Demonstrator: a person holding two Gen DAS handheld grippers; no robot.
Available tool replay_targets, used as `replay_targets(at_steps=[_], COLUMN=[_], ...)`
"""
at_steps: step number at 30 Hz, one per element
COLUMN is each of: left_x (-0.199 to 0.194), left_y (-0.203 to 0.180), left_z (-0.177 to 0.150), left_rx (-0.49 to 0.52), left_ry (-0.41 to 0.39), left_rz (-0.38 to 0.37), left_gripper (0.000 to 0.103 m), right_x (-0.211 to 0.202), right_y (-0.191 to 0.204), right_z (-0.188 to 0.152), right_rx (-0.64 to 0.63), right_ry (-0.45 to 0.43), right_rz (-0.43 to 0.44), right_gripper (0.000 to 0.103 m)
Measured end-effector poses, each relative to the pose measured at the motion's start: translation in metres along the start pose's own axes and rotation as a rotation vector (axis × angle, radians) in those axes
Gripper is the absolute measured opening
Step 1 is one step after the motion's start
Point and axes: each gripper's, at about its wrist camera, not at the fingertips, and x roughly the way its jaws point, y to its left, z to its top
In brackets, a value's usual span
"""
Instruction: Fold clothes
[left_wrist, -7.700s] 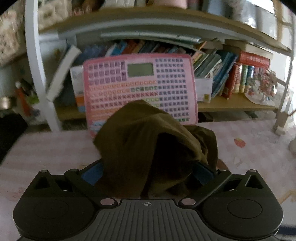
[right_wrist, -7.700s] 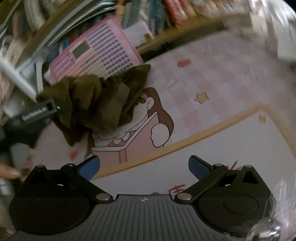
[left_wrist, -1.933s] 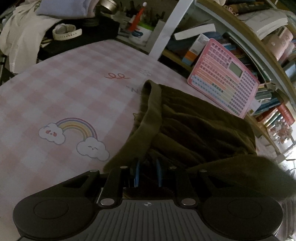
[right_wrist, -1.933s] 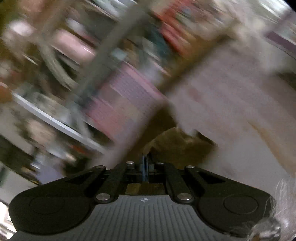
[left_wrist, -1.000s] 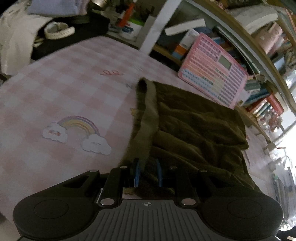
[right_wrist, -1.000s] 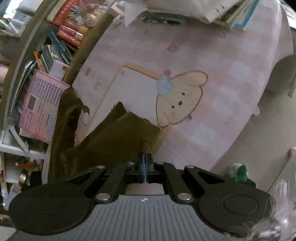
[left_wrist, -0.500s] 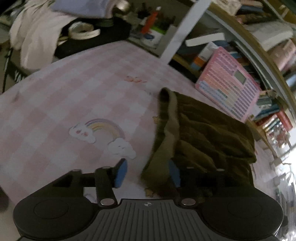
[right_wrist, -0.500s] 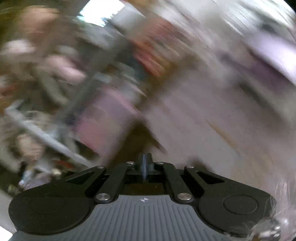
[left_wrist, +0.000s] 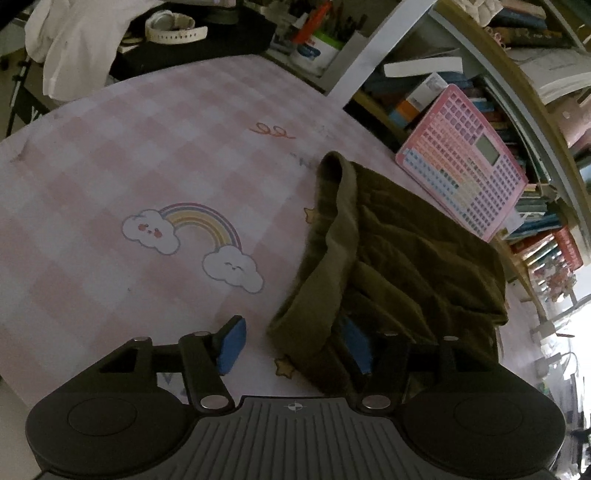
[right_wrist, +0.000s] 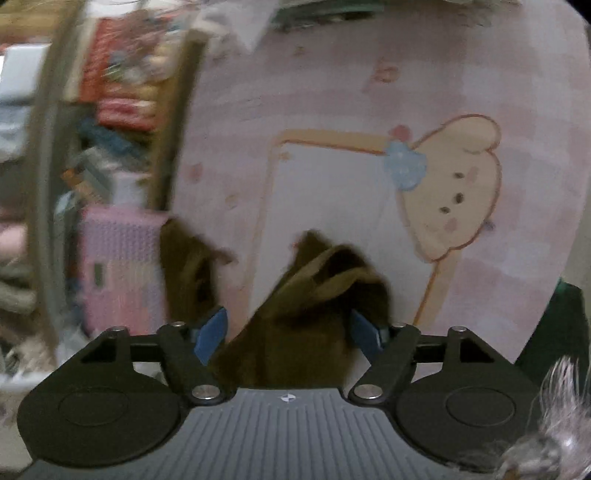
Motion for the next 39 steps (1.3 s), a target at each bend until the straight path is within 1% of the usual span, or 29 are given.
replay_targets(at_steps=[1, 2, 3, 6, 9, 10, 12, 15, 17, 18, 20, 22, 24, 27, 30, 31, 32, 34, 35, 36, 38, 39], left_x=[0.0, 0.0, 0.0, 0.0, 0.002, 0.002, 0.002, 0.002, 0.002, 0.003, 0.003, 0.004, 0.006, 0.01, 0.013, 0.016, 0.018, 0.024, 0.024, 0.023, 0.02, 0.019], left_y=[0.0, 0.001, 0.002, -0.001, -0.004, -0.004, -0.004, -0.003, -0.003, -0.003, -0.004, -0.007, -0.011, -0.018, -0.028, -0.032, -0.036, -0.046, -0.047, -0.045, -0.042, -0.04], left_z=[0.0, 0.0, 0.0, 0.0, 0.003, 0.003, 0.003, 0.003, 0.003, 0.002, 0.002, 0.002, 0.003, 0.001, -0.004, -0.005, -0.006, -0.009, -0.008, -0.006, -0.003, -0.002], left_rx=[-0.003, -0.009, -0.014, -0.002, 0.025, 0.027, 0.023, 0.018, 0.015, 0.015, 0.02, 0.032, 0.046, 0.06, 0.079, 0.09, 0.104, 0.14, 0.146, 0.143, 0.138, 0.135], left_ry=[-0.002, -0.004, -0.006, 0.003, 0.023, 0.025, 0.024, 0.023, 0.025, 0.026, 0.032, 0.04, 0.053, 0.048, 0.034, 0.041, 0.054, 0.066, 0.064, 0.057, 0.043, 0.036], left_rz=[-0.003, -0.006, -0.008, -0.002, 0.01, 0.01, 0.008, 0.003, -0.006, -0.01, -0.015, -0.017, -0.024, -0.014, 0.004, 0.002, -0.006, -0.008, -0.003, 0.003, 0.017, 0.023], left_gripper=[0.062, 0.062, 0.062, 0.062, 0.062, 0.062, 0.062, 0.063, 0.063, 0.063, 0.063, 0.064, 0.064, 0.064, 0.06, 0.058, 0.047, 0.044, 0.038, 0.036, 0.024, 0.022], right_x=[0.005, 0.011, 0.015, 0.001, -0.043, -0.06, -0.085, -0.083, -0.063, -0.049, -0.032, -0.025, -0.019, -0.014, -0.015, -0.016, -0.016, -0.014, -0.013, -0.012, -0.01, -0.01], right_y=[-0.002, -0.006, -0.007, 0.019, 0.076, 0.088, 0.096, 0.067, 0.026, 0.002, -0.037, -0.055, -0.059, -0.051, -0.048, -0.047, -0.045, -0.04, -0.037, -0.036, -0.033, -0.032], right_z=[0.001, 0.001, 0.0, -0.003, -0.016, -0.022, -0.032, -0.03, -0.019, -0.013, -0.008, -0.01, -0.01, -0.01, -0.014, -0.015, -0.015, -0.017, -0.019, -0.021, -0.026, -0.028], right_rx=[0.008, 0.016, 0.019, -0.107, -0.388, -0.472, -0.598, -0.588, -0.471, -0.407, -0.317, -0.284, -0.281, -0.328, -0.374, -0.39, -0.407, -0.448, -0.472, -0.497, -0.545, -0.568], right_ry=[-0.001, 0.004, 0.014, -0.019, -0.109, -0.143, -0.199, -0.229, -0.201, -0.175, -0.143, -0.139, -0.155, -0.188, -0.197, -0.198, -0.199, -0.196, -0.196, -0.2, -0.209, -0.214], right_rz=[-0.039, -0.059, -0.054, 0.062, 0.302, 0.37, 0.43, 0.299, 0.111, -0.006, -0.155, -0.165, -0.146, -0.139, -0.154, -0.161, -0.168, -0.183, -0.191, -0.195, -0.204, -0.211], right_gripper=[0.04, 0.025, 0.007, 0.005, 0.004, 0.004, 0.004, 0.004, 0.004, 0.004, 0.004, 0.004, 0.004, 0.005, 0.005, 0.005, 0.005, 0.007, 0.007, 0.007, 0.007, 0.007])
